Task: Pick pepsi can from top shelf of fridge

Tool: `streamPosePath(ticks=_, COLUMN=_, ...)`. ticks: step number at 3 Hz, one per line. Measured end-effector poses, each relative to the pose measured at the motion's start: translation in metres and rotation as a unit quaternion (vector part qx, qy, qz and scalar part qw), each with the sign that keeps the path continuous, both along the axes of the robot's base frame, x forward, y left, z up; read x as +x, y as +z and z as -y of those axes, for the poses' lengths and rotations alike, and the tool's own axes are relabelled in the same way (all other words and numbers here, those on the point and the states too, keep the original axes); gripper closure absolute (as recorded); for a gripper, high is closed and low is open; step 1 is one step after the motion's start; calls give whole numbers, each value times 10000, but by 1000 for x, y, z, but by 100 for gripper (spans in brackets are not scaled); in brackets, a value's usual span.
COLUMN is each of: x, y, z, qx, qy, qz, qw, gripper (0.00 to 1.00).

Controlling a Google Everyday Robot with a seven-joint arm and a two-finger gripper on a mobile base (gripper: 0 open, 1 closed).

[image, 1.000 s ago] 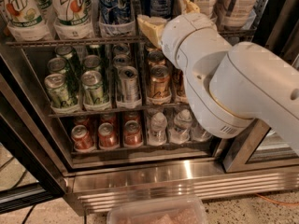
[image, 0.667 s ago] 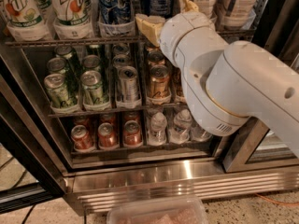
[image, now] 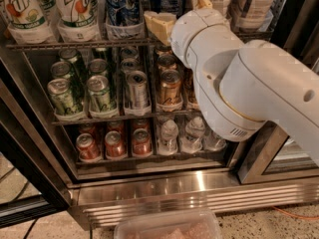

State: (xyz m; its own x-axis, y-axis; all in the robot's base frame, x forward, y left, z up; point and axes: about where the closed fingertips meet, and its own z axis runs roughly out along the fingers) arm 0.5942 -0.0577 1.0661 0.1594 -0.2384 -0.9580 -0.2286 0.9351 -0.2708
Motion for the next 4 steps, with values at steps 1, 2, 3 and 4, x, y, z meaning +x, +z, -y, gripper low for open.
streamPosePath(ticks=1, x=1, y=10, z=2, qx=36, qy=-10, qz=70, qw=10000, gripper=48)
streamPosePath(ticks=2, x=2, y=11, z=1, qx=47, qy=-3, qz=79, qw=10000, gripper=47)
streamPosePath(ticks=3, x=2, y=13, z=-3, qx=116, qy=73, qz=58, qw=9999, gripper=65)
streamPosePath(ticks=4, x=2, y=13, z=-3, qx=116, qy=73, qz=58, qw=9999, gripper=89)
